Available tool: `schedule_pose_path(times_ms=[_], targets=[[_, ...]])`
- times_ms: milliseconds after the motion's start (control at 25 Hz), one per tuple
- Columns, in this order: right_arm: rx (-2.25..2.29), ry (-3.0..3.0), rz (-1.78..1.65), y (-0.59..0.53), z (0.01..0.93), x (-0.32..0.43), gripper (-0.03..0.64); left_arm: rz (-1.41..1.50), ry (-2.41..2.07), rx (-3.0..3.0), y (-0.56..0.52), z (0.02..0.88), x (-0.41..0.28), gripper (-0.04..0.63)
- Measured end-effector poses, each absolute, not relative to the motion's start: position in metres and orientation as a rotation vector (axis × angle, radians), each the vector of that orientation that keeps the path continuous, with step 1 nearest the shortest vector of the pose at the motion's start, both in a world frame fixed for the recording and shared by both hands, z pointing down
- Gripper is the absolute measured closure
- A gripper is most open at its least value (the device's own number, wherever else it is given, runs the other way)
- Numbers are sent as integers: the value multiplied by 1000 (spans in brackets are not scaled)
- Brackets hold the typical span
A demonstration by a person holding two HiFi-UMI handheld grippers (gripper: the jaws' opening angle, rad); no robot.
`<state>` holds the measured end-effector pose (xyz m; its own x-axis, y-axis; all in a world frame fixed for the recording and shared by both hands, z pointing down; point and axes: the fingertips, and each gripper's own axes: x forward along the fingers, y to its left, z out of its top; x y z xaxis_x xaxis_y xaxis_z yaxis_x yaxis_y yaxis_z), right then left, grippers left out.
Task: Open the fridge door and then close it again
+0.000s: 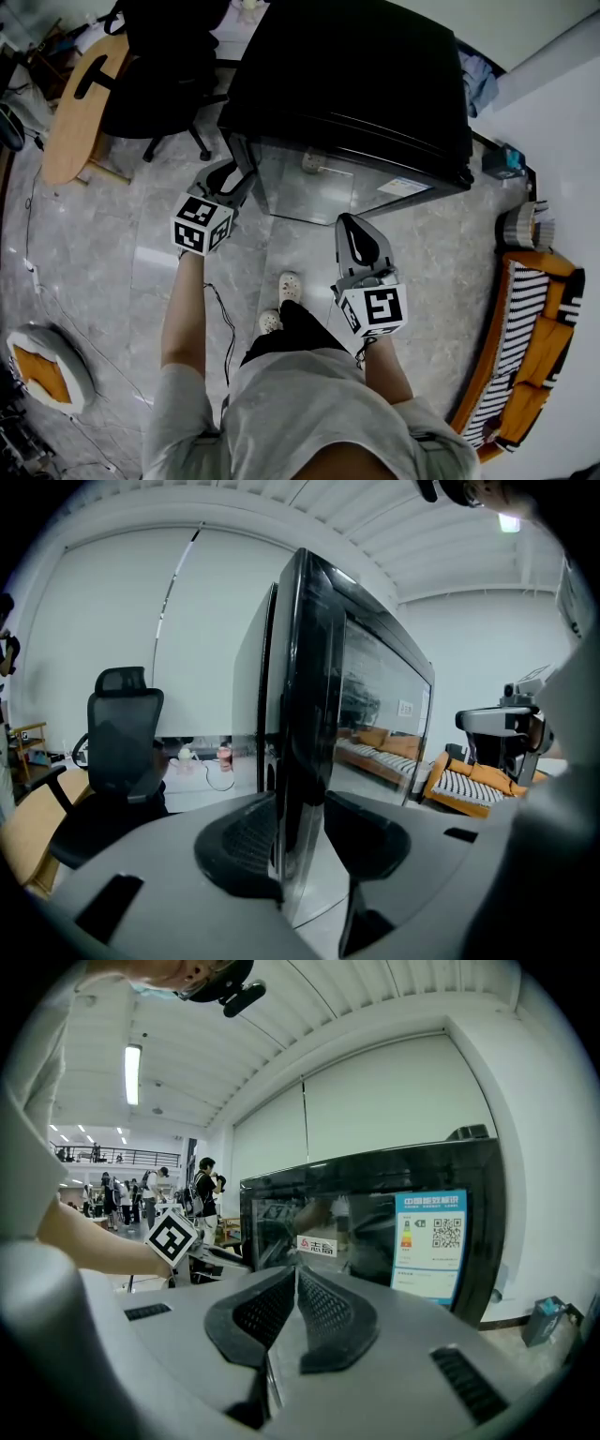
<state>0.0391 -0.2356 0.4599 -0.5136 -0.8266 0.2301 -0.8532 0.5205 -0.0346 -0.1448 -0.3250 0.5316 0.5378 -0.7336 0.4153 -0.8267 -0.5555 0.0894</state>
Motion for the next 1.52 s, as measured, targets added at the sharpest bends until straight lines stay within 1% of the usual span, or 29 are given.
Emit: schedule_pose_path(times_ms=[240, 720, 1520], targets=[[1459, -2585, 221, -234, 456, 44, 592, 465, -1309, 2512, -293, 531, -143, 442], [1473, -2593, 181, -192, 446, 38, 592, 452, -1311, 2511, -208, 529, -138, 485], [1564, -2579, 168, -123, 428, 53, 592, 490, -1278, 2507, -114, 528, -95, 520]])
